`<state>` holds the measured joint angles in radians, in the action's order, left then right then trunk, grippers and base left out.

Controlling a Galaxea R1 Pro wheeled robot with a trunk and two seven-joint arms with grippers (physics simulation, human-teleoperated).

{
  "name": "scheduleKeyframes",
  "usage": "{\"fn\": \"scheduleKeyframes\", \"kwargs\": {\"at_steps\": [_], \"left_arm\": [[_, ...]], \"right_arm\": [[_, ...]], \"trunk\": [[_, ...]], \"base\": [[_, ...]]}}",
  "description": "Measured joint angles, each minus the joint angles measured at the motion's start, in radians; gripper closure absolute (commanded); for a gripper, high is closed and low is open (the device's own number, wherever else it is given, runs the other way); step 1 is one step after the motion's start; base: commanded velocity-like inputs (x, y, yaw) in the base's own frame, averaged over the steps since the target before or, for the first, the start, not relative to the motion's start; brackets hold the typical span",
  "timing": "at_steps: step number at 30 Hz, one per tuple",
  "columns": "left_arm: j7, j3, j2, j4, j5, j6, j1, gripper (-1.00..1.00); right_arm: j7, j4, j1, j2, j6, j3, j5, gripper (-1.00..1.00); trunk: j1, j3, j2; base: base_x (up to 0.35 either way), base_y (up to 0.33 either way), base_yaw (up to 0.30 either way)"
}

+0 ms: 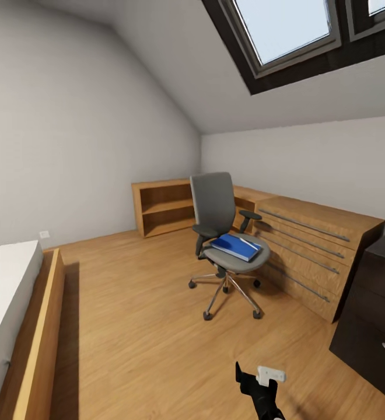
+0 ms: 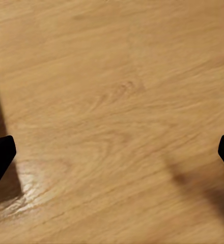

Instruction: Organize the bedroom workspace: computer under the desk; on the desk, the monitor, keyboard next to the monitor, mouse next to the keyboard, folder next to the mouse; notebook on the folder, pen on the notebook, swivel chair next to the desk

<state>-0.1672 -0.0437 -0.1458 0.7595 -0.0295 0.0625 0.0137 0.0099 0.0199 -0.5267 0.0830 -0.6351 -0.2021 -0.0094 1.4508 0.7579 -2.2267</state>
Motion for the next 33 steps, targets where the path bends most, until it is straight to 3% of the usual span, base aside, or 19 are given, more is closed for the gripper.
{"fn": "scheduleKeyframes", "kwargs": {"at_steps": [27, 33], "left_arm": [[0.000, -0.012, -0.001, -0.007, 0.003, -0.001, 0.000, -1.00], [0.001, -0.016, 0.014, -0.078, 0.003, -0.002, 0.000, -1.00]], "right_arm": [[0.000, 0.001, 0.000, 0.004, 0.002, 0.000, 0.000, -1.00], [0.000, 0.001, 0.000, 0.006, 0.002, 0.000, 0.001, -1.00]], "trunk": [[-0.104, -0.085, 0.189], [-0.127, -0.103, 0.231]], "base": [[0.000, 0.000, -0.243], [0.000, 0.000, -0.269]]}}
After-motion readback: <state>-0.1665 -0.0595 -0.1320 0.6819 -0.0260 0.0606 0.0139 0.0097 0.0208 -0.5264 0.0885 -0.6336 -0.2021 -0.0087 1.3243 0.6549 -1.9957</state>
